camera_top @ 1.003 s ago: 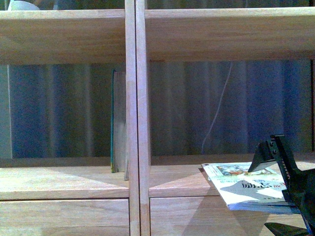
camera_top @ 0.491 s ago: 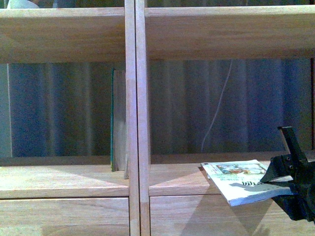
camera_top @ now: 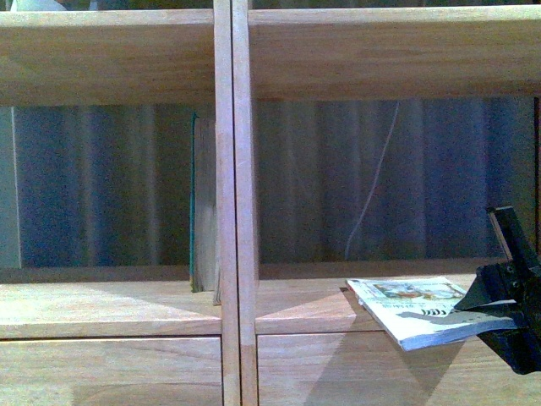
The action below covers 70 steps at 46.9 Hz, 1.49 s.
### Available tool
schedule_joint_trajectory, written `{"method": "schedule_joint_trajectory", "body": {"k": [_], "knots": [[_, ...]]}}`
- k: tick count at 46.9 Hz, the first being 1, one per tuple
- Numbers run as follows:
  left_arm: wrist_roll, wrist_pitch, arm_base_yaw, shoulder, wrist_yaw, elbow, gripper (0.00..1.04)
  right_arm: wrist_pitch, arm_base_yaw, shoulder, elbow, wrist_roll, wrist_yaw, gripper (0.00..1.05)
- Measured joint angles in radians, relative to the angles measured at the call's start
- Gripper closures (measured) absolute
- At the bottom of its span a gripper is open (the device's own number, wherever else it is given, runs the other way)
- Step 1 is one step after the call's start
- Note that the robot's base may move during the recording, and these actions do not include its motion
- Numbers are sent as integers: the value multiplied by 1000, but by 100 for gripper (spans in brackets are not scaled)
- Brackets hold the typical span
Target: Organize books on shelf
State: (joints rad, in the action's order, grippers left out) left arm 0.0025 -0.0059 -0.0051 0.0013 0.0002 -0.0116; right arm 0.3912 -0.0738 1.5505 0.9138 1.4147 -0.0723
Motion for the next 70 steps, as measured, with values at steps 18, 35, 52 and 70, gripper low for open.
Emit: {"method": "schedule_joint_trajectory", "body": {"k": [18,35,52,70], "knots": [[0,0,0,0,0,0,7,-4,23,-144,-6,-109,-144,92],[0,0,0,0,0,0,7,-8,115,-396,-61,-246,-389,92],[0,0,0,0,0,0,7,39,-6,-478,-39,-316,-441,92],[0,0,0,0,0,0,7,40,-245,-406,80,-407,-332,92]]}}
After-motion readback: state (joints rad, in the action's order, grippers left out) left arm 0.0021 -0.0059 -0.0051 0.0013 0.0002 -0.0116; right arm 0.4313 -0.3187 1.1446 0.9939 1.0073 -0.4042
